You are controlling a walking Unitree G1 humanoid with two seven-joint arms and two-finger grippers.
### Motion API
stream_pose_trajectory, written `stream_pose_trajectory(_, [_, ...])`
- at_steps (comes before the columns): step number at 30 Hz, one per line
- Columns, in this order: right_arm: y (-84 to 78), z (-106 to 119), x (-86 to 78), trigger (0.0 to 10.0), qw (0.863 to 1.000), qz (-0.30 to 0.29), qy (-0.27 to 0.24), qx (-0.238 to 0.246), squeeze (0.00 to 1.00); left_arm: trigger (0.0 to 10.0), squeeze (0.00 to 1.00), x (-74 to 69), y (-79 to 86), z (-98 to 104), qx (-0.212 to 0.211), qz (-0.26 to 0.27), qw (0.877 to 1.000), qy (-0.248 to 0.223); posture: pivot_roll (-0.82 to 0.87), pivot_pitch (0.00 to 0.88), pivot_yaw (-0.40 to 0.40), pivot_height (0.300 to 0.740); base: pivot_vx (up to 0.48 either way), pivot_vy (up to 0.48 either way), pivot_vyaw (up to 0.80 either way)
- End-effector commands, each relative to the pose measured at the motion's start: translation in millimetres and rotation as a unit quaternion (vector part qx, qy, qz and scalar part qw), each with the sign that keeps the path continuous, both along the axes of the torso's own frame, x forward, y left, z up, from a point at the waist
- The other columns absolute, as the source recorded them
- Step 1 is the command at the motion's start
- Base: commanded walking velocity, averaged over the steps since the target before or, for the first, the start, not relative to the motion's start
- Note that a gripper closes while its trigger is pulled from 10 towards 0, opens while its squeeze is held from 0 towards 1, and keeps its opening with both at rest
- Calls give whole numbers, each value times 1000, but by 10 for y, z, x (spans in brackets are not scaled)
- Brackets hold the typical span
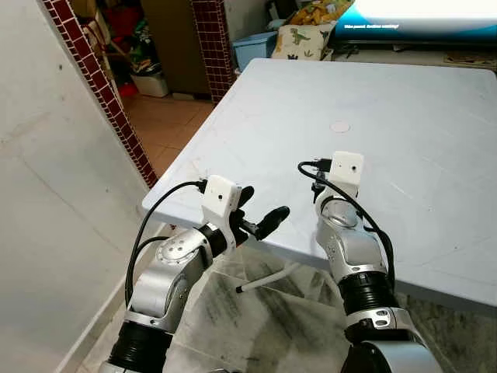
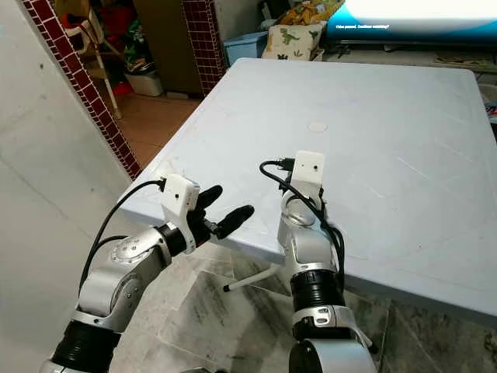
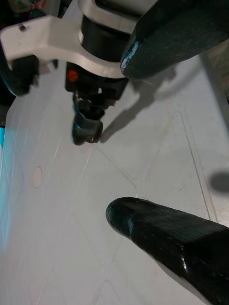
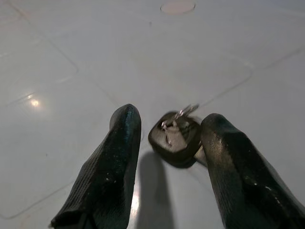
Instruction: Hang keys on a hook
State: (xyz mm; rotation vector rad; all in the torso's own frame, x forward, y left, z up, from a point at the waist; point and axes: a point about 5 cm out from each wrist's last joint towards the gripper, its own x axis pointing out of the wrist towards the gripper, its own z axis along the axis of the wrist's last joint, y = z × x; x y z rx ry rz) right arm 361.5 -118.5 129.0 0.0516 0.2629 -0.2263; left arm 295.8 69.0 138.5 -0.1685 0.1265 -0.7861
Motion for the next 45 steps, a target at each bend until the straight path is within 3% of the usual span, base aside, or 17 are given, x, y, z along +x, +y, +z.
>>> stream_pose_trajectory(1, [30, 54, 46, 10000, 1000, -3, -9, 18, 78, 10000, 0, -8, 26, 26, 0, 0, 1000, -4, 0, 35, 138, 740, 0, 0, 0])
stream_pose_trajectory(6, [-33, 67, 102, 10000, 1000, -8, -16, 24, 71, 10000, 0, -10, 25, 24, 0, 0, 1000, -3, 0, 35, 138, 740, 0, 0, 0])
stream_pose_trajectory(7, [-42, 71, 111, 8196, 1000, -9, -18, 24, 71, 10000, 0, -11, 25, 24, 0, 0, 1000, -3, 0, 35, 138, 740, 0, 0, 0])
stream_pose_trajectory(8, [-54, 76, 123, 4706, 999, -10, -19, 25, 67, 10000, 0, -16, 28, 25, 1, 0, 1000, -3, 13, 39, 135, 740, 0, 0, 0])
stream_pose_trajectory(9, [-61, 78, 130, 4706, 999, -10, -20, 26, 67, 10000, 0, -19, 30, 25, 1, 0, 1000, -3, 13, 39, 135, 740, 0, 0, 0])
stream_pose_trajectory(10, [-70, 84, 141, 1843, 999, -11, -21, 26, 63, 10000, 0, -24, 34, 26, 1, 0, 1000, -3, 16, 38, 135, 740, 0, 0, 0])
stream_pose_trajectory(11, [-75, 89, 148, 510, 999, -11, -23, 25, 67, 10000, 0, -26, 36, 26, 1, 0, 1000, -3, 16, 38, 135, 740, 0, 0, 0])
stream_pose_trajectory(12, [-79, 91, 153, 0, 999, -11, -24, 25, 63, 10000, 0, -27, 39, 26, 1, 1, 1000, -3, 17, 38, 136, 740, 0, 0, 0])
stream_pose_trajectory(26, [-63, 56, 181, 0, 999, -12, -21, 35, 0, 10000, 0, -33, 49, 35, 4, -1, 1000, -3, 24, 40, 141, 740, 0, 0, 0])
stream_pose_trajectory(45, [-129, -9, 171, 0, 999, -23, -15, 41, 0, 10000, 0, -39, 41, 38, 3, -2, 1000, -2, 21, 45, 142, 740, 0, 0, 0])
